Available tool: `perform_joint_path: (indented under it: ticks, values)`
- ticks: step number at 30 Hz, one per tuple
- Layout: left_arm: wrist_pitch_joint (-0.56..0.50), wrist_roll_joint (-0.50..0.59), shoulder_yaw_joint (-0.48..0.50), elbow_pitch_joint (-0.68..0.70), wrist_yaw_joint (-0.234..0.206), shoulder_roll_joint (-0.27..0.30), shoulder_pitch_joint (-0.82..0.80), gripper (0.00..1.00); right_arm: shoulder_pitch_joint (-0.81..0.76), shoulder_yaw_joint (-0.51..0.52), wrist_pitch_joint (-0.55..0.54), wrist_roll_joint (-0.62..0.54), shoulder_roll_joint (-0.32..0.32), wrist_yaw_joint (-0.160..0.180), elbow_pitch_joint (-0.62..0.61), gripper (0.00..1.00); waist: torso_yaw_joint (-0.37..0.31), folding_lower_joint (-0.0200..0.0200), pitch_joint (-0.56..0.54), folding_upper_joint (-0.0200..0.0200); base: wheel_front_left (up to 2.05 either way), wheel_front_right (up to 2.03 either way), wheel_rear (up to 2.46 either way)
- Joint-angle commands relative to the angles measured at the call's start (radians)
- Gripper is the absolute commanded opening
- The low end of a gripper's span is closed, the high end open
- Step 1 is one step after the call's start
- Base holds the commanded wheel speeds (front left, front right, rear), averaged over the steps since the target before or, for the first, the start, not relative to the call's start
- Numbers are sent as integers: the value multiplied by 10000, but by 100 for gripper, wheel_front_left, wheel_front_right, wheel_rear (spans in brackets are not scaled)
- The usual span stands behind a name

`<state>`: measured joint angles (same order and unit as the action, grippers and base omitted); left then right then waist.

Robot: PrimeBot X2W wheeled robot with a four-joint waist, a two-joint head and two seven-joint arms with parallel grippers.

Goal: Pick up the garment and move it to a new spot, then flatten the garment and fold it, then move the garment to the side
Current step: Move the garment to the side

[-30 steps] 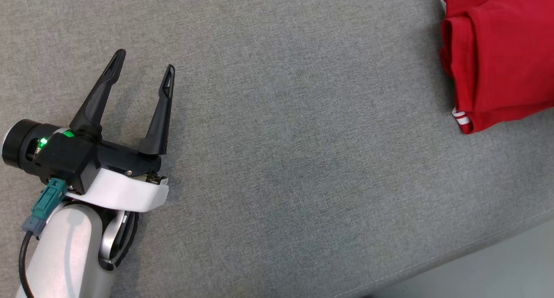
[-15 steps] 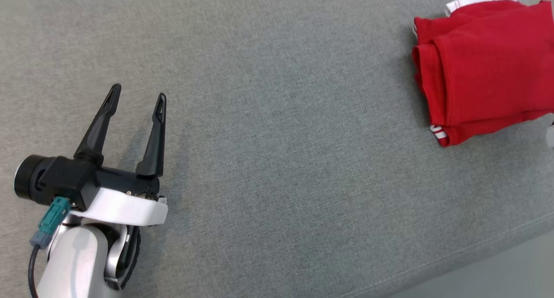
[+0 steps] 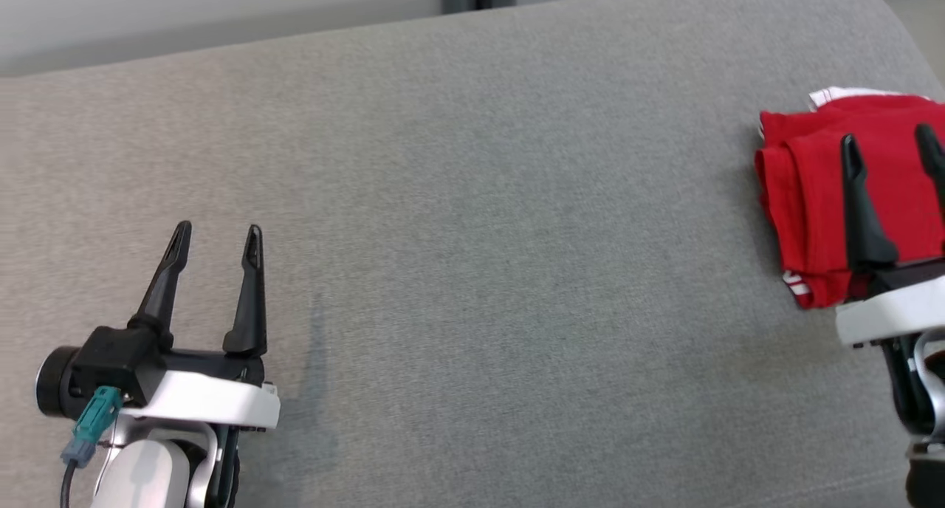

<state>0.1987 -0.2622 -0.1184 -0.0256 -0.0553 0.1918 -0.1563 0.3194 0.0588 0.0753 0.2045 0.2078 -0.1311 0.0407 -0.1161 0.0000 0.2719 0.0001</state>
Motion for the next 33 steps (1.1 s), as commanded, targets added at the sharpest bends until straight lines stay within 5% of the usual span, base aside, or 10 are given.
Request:
perform_joint_path:
  ticks: [1,15,33]
  values:
    - [65,-102,97,-44,-99,38,118,100,-297,19,-154,-75,-117,8,-225,100,466,0,-462,-1,0,0,0]
    - [-183,-186,-30,-95,-233,185,1303,100,-2265,36,-931,-507,-953,8,-1163,100,1016,0,-1937,-1,0,0,0]
    - [-603,-347,-71,197,-431,383,2204,100,-3880,70,-731,-511,-1214,8,-1766,100,1145,0,-2697,-1,0,0,0]
